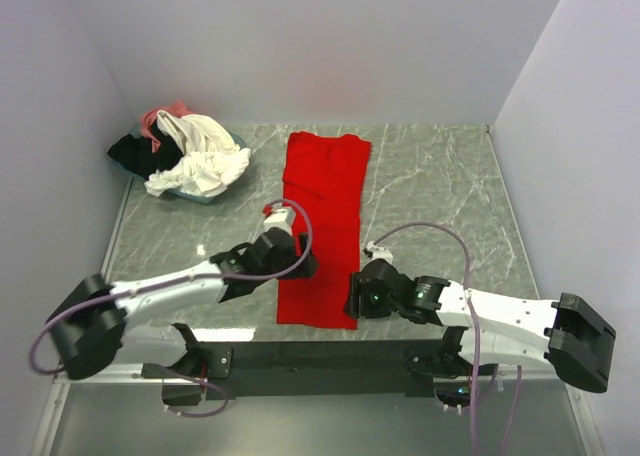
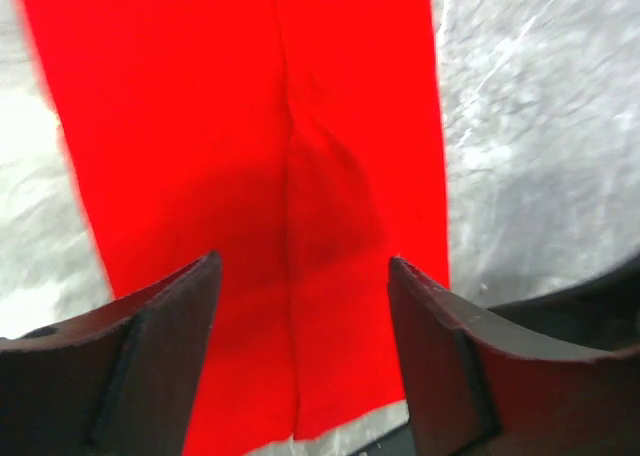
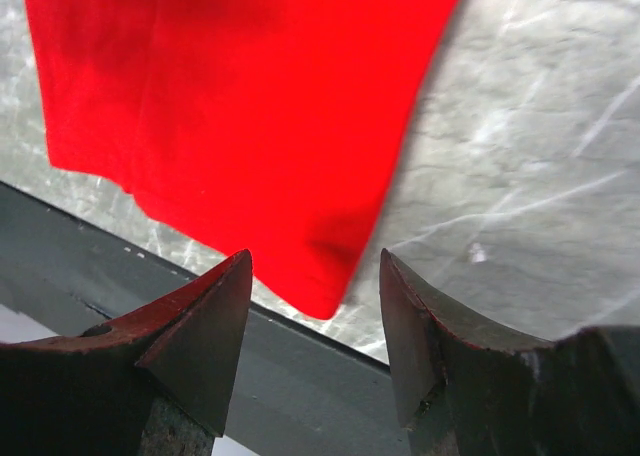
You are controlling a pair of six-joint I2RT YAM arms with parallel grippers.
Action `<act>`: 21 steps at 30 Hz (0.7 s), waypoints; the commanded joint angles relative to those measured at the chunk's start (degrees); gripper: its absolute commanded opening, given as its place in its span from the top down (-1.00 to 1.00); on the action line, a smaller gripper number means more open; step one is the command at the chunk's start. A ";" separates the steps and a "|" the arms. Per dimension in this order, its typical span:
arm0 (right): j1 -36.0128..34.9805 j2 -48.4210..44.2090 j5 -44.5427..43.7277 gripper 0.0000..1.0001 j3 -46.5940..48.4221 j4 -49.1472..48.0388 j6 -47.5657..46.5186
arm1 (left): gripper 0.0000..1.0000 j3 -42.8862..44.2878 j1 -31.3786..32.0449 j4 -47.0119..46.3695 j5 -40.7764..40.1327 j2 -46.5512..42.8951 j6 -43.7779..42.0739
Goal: Fold and stack the t-shirts
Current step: Fold the tshirt
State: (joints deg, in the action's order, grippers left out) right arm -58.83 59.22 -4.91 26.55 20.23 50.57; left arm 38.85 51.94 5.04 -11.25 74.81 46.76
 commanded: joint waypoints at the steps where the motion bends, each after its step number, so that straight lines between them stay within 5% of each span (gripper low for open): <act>1: -1.64 0.89 -0.81 -0.22 -0.97 -3.26 2.78 | -0.50 -3.77 2.19 0.67 -6.48 -8.52 6.93; 8: -4.10 3.97 -3.44 -0.22 1.93 -0.64 3.57 | -0.43 -11.86 4.57 6.04 -6.87 -21.71 11.59; 21: -9.63 7.57 -6.60 -0.22 4.74 1.65 7.96 | -0.08 -16.88 6.77 13.93 -5.01 -22.33 15.81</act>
State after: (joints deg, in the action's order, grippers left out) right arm -66.96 65.54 -8.29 28.12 20.67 56.49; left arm 22.06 57.69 16.56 -16.01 53.10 60.47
